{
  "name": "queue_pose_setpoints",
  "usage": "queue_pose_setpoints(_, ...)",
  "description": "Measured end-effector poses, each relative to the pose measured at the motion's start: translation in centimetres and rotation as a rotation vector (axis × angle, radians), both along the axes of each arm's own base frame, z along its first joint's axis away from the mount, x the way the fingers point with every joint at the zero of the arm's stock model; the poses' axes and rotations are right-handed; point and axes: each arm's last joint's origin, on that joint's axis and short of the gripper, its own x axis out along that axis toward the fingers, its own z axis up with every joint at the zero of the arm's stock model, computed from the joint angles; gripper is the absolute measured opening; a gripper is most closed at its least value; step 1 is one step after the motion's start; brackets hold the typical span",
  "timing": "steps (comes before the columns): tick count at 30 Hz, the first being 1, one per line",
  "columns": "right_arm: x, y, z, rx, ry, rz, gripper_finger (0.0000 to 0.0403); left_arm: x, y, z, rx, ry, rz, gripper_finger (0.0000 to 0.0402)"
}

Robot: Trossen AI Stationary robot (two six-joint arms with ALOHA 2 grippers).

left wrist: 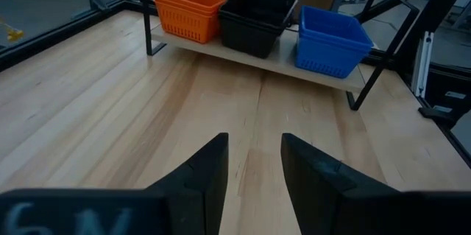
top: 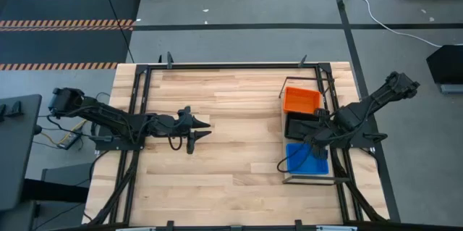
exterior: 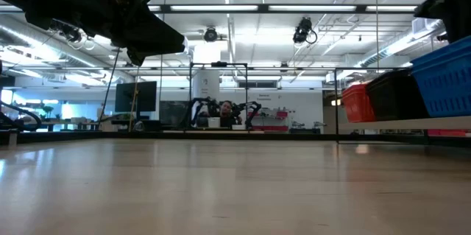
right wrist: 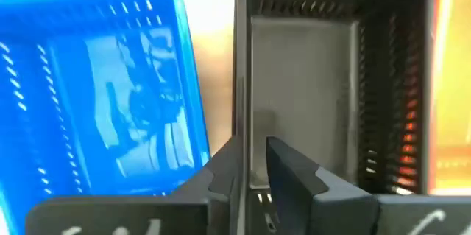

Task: Stack baskets on shelf by color
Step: Stack the black bin on top of the black bin on the shelf, then return to home position

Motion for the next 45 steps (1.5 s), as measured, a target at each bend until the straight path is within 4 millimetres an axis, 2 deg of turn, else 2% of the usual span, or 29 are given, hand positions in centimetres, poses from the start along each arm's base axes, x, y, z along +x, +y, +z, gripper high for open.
queue_pose_setpoints(5, 0.0, -0.2, 1.0, -0.009, -0.076, -0.017, 0.0084, 0.0, 0.0, 0.0, 0.000, 0.000, 0.000, 0.0133)
queue_pose_setpoints(12, 0.1, -0.1, 0.8, -0.007, -0.076, -0.037, 0.0083, 0.0, 0.0, 0.0, -0.024, -0.004, 0.006, 0.0133)
queue_pose_setpoints(17, 0.7, 0.2, 0.9, 0.022, -0.141, -0.015, 0.0078, 0.0, 0.1, 0.0, -0.013, -0.004, 0.026, 0.0133)
queue_pose_setpoints(20, 1.6, 0.6, 1.2, 0.043, -0.247, 0.006, 0.0078, 0.0, 0.3, 0.0, 0.008, -0.007, 0.097, 0.0133)
queue_pose_setpoints(25, 2.9, 1.1, 2.0, 0.029, -0.418, 0.070, 0.0077, 0.1, 0.1, 0.7, 0.070, -0.071, 0.089, 0.0130)
queue_pose_setpoints(30, 1.6, -0.3, 3.4, -0.108, -0.563, -0.029, 0.0066, 0.1, -0.3, 1.2, 0.112, -0.108, 0.050, 0.0098)
queue_pose_setpoints(33, 0.2, -1.1, 4.5, -0.101, -0.640, -0.048, 0.0041, 0.1, -0.4, 1.0, 0.110, -0.089, 0.007, 0.0063)
queue_pose_setpoints(36, -1.4, -1.7, 4.7, -0.064, -0.695, -0.051, 0.0009, -0.2, -0.3, 1.2, 0.115, -0.083, 0.004, 0.0019)
queue_pose_setpoints(38, -2.4, -2.1, 4.3, -0.037, -0.722, -0.064, 0.0009, -0.6, -0.2, 1.6, 0.129, -0.081, 0.002, 0.0008)
queue_pose_setpoints(41, -3.7, -2.7, 3.1, -0.011, -0.766, -0.121, 0.0016, -1.5, -0.2, 2.5, 0.133, -0.095, -0.007, 0.0012)
queue_pose_setpoints(45, -4.4, -2.8, 1.0, 0.048, -0.846, -0.112, 0.0006, -2.9, -0.2, 3.3, 0.148, -0.084, -0.020, 0.0006)
